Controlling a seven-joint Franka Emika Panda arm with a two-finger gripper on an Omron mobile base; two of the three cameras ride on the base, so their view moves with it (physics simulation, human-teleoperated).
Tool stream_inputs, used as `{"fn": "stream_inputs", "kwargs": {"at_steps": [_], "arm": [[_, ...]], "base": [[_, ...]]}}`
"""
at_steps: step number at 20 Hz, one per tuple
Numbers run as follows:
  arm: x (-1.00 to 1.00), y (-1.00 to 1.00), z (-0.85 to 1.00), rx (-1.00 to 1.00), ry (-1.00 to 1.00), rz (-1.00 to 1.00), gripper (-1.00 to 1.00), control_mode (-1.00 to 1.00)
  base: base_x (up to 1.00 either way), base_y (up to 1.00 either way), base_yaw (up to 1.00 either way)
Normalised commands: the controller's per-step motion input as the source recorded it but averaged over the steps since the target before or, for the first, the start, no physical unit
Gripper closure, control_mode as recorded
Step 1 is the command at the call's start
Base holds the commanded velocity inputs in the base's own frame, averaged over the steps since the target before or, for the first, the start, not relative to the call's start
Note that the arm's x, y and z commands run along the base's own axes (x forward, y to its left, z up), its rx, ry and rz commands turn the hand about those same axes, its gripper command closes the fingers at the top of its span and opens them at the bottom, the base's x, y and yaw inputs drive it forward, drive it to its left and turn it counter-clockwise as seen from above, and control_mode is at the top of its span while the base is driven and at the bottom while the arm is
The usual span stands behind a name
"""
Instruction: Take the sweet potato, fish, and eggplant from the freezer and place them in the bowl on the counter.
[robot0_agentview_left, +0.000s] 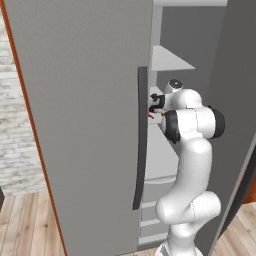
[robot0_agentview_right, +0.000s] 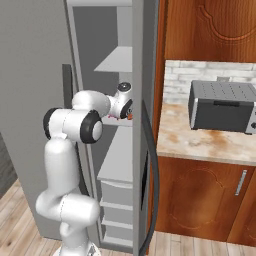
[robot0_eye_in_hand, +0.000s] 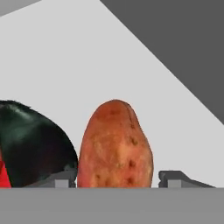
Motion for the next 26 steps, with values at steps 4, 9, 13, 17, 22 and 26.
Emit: {"fn": "stream_inputs", "kwargs": {"at_steps": [4,9,13,17,22,26], "arm": [[0.13,-0.05,-0.06,0.00,0.00,0.00,1.00,-1.00],[-0.37,-0.04,0.00,0.04,0.00,0.00,1.00,-1.00],[-1.00,0.00,0.20,0.09,-0.08,-0.07,1.00,-1.00],[-0.98,0.01,0.97,0.01,-0.14,-0.16,1.00,-1.00],[-1.00,0.34,0.99,-0.02,-0.19,-0.07,1.00,-1.00],[-1.00,0.60,0.52,0.00,-0.01,0.00,1.00,-1.00]], "base": [[0.00,0.00,0.00],[0.00,0.00,0.00],[0.00,0.00,0.00],[0.00,0.00,0.00],[0.00,0.00,0.00],[0.00,0.00,0.00]]}}
